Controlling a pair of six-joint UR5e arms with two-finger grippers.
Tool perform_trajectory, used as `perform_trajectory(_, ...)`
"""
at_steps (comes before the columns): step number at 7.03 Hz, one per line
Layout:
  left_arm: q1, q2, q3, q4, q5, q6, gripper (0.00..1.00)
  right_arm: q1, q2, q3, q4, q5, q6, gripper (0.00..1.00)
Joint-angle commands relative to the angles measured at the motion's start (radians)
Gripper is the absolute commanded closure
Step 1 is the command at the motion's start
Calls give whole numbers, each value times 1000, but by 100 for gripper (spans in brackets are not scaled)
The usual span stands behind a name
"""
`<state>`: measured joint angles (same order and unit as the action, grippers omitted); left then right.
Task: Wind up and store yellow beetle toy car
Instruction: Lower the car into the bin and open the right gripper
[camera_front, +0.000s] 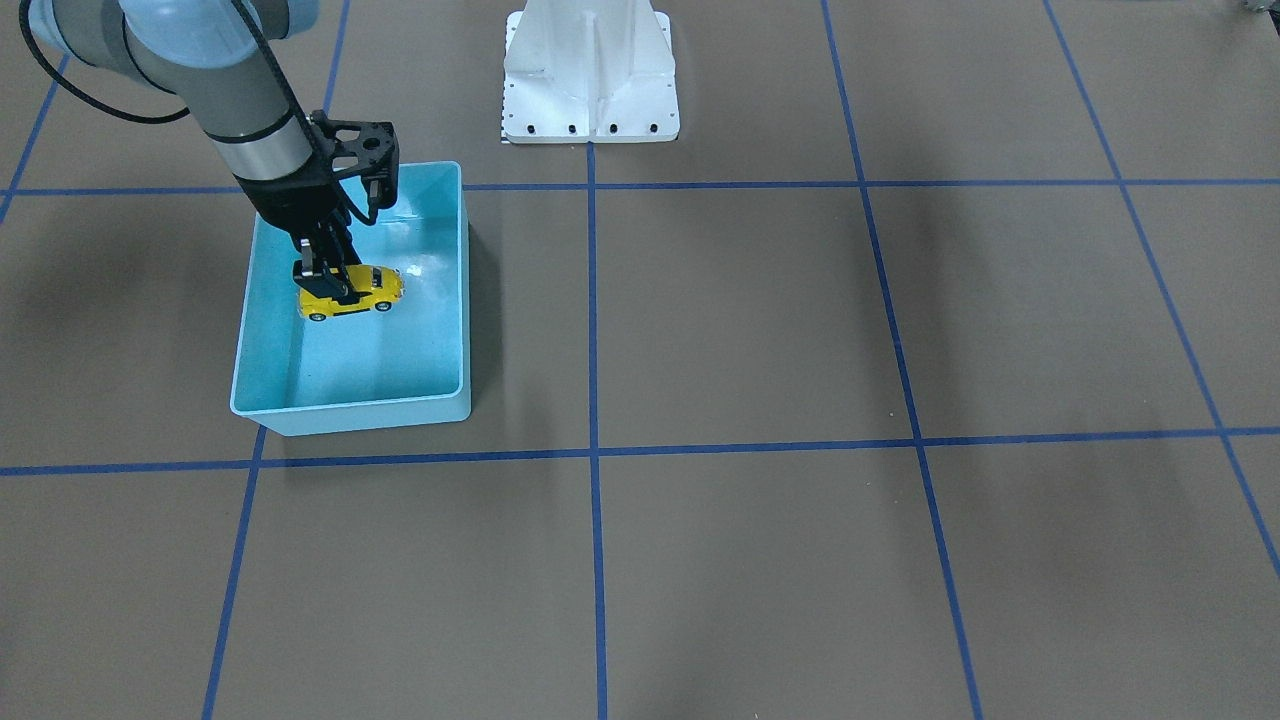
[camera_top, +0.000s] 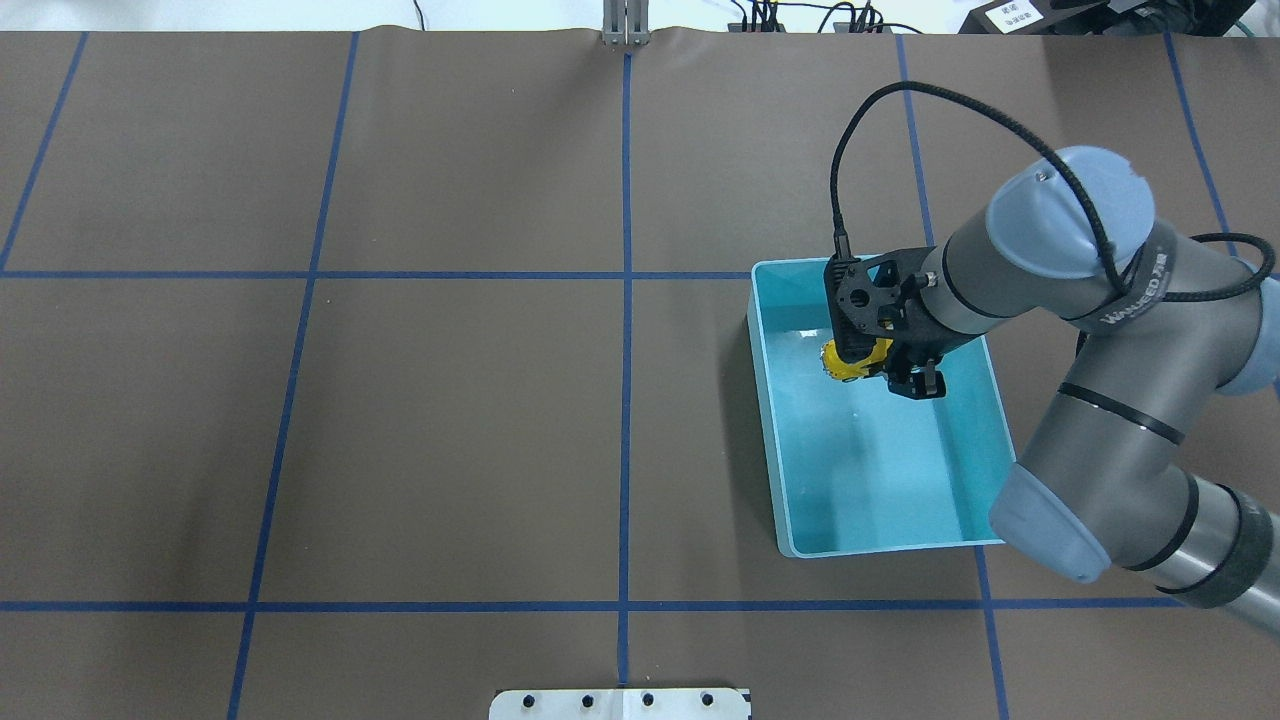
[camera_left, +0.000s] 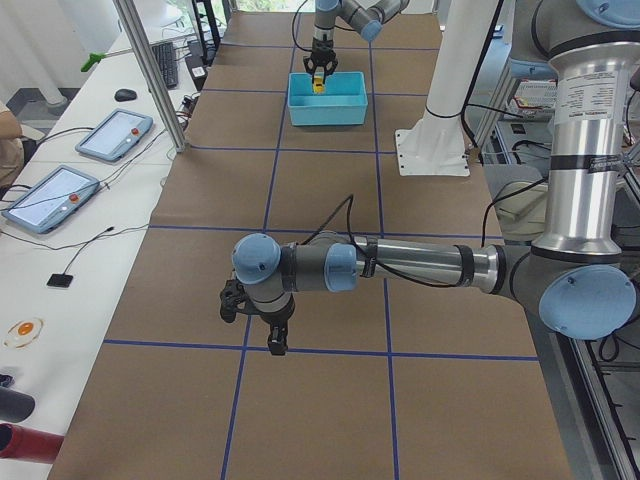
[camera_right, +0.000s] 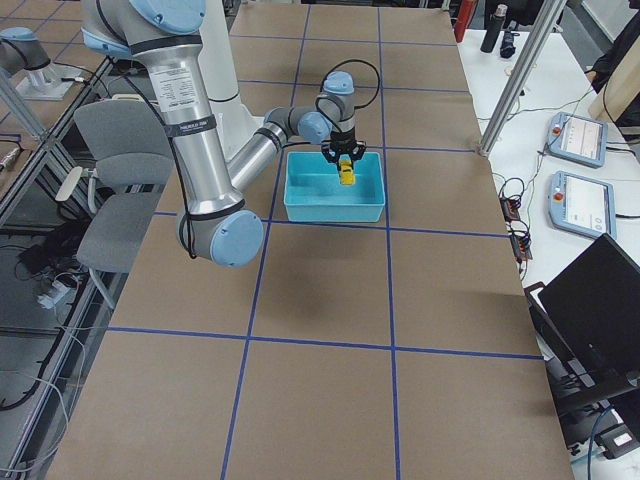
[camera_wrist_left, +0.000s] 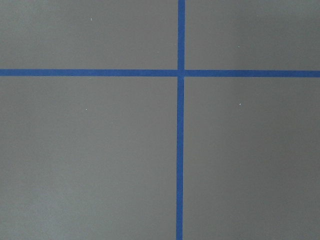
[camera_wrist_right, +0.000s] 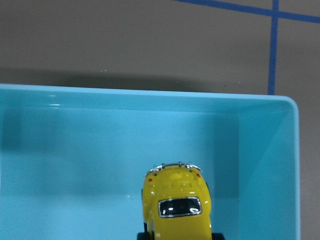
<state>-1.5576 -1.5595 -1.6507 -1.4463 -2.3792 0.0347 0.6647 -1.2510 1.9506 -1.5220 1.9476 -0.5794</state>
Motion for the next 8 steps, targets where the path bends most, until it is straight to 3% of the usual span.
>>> perform_trajectory(1, -1, -1, 0, 0, 0, 1, 0, -69, -2, -77, 62, -7, 30, 100)
perform_trajectory(4, 1, -2, 0, 0, 0, 1, 0, -79, -17, -75, 63, -6, 36, 100)
perform_trajectory(5, 1, -2, 0, 0, 0, 1, 0, -77, -19, -70, 63, -3, 36, 28)
perform_trajectory(6, 1, -4, -1, -2, 0, 2, 0, -77, -18, -67, 63, -1, 38, 0)
perform_trajectory(8, 1, -4, 0, 0, 0, 2, 0, -73, -15, -41, 63, 5, 41, 0)
